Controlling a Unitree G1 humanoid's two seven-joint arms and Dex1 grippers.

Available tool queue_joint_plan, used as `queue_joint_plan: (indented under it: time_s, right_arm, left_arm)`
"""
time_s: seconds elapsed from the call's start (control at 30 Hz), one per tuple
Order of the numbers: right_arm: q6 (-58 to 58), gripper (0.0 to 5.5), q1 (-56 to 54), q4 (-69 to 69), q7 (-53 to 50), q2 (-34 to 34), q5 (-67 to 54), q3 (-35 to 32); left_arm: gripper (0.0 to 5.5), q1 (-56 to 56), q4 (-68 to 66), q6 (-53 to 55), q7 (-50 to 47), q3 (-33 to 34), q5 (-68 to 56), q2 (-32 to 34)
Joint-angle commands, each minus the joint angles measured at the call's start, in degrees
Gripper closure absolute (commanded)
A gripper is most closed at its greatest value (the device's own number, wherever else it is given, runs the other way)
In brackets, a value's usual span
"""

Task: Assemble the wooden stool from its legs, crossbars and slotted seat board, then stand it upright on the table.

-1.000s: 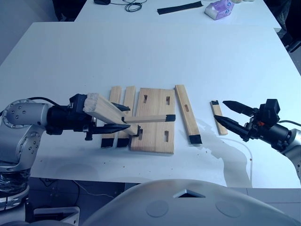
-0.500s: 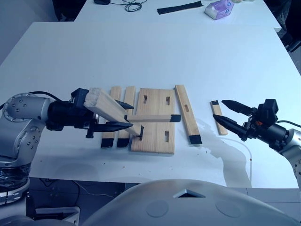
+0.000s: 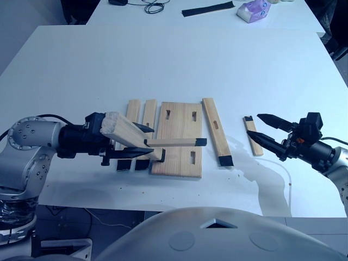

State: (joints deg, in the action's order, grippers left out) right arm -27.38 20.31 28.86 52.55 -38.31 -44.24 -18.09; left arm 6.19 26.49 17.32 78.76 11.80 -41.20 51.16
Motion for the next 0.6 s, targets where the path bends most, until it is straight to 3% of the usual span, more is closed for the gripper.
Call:
queue_joint_plan:
  time_s: [0.03, 0.6]
  right_arm:
    - [-0.51, 1.89, -0.13, 0.45, 0.12, -0.57, -0.35, -0.11]
    - [-1.0, 1.89, -0.39, 1.05, -0.32, -0.83, -0.95, 0.12]
  left_arm:
    - [3.42, 1.16, 0.55, -0.67, 0.13, -0.12, 0.54, 0.08]
    - [3.42, 4.73, -2.31, -7.49, -0.39, -4.98, 7.02, -1.49]
